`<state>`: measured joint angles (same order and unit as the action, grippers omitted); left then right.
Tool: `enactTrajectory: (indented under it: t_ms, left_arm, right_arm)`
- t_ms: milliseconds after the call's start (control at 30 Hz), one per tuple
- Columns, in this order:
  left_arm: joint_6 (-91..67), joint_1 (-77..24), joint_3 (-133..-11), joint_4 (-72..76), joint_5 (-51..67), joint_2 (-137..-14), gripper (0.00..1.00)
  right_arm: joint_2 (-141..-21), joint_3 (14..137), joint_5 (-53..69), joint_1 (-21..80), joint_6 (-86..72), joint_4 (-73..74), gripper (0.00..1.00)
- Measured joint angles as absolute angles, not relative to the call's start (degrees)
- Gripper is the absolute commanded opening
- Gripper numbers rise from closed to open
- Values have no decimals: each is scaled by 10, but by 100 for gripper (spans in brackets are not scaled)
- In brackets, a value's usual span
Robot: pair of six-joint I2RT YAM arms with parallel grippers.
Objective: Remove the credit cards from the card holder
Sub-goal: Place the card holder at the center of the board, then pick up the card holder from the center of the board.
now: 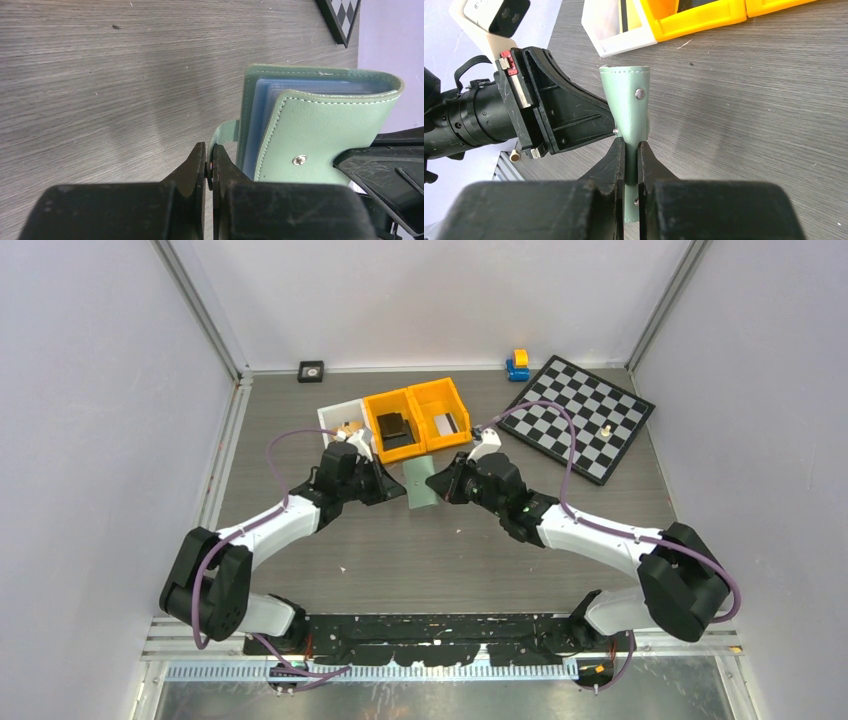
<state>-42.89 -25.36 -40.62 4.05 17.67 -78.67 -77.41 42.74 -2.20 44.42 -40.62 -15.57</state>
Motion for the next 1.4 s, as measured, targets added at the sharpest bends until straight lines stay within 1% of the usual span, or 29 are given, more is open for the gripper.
enactTrajectory:
  t_ms: [167, 300, 333, 367, 400, 433, 533, 633, 767, 800, 1000, 1400]
  left_arm:
    - [-428, -254, -410, 28, 173, -787, 0]
    - [-426, -254, -413, 19, 173, -787, 0]
    - [-425, -254, -414, 18, 173, -788, 0]
    - [-424, -254, -415, 18, 173, -791, 0]
    - [-422, -254, -416, 17, 173, -796, 0]
    - [-420, -254, -418, 16, 172, -802, 0]
    - [-417, -254, -423, 13, 172, -821, 0]
    - [-415, -254, -432, 4, 173, -838, 0]
    - [-415, -254, -448, -1, 179, -860, 0]
    - [-415, -254, -452, -1, 181, -867, 0]
    - [-414, -254, -461, -10, 191, -888, 0]
    - [-416, -254, -462, -10, 223, -881, 0]
  right_arm:
    - [-786, 427, -24, 436, -410, -154, 7]
    - [-818, 428, -21, 421, -419, -155, 7]
    - [-830, 428, -15, 417, -424, -159, 10]
    - [-841, 430, -8, 412, -429, -162, 14]
    - [-854, 432, 1, 407, -436, -167, 22]
    - [-863, 434, 10, 403, -442, -170, 28]
    - [-891, 437, 30, 382, -458, -175, 39]
    - [-913, 438, 35, 361, -467, -163, 55]
    - [-918, 449, 26, 352, -467, -125, 80]
    - [-918, 453, 22, 352, -469, -119, 83]
    - [-900, 459, -19, 354, -463, -84, 85]
    - [-835, 451, -48, 354, -441, -42, 89]
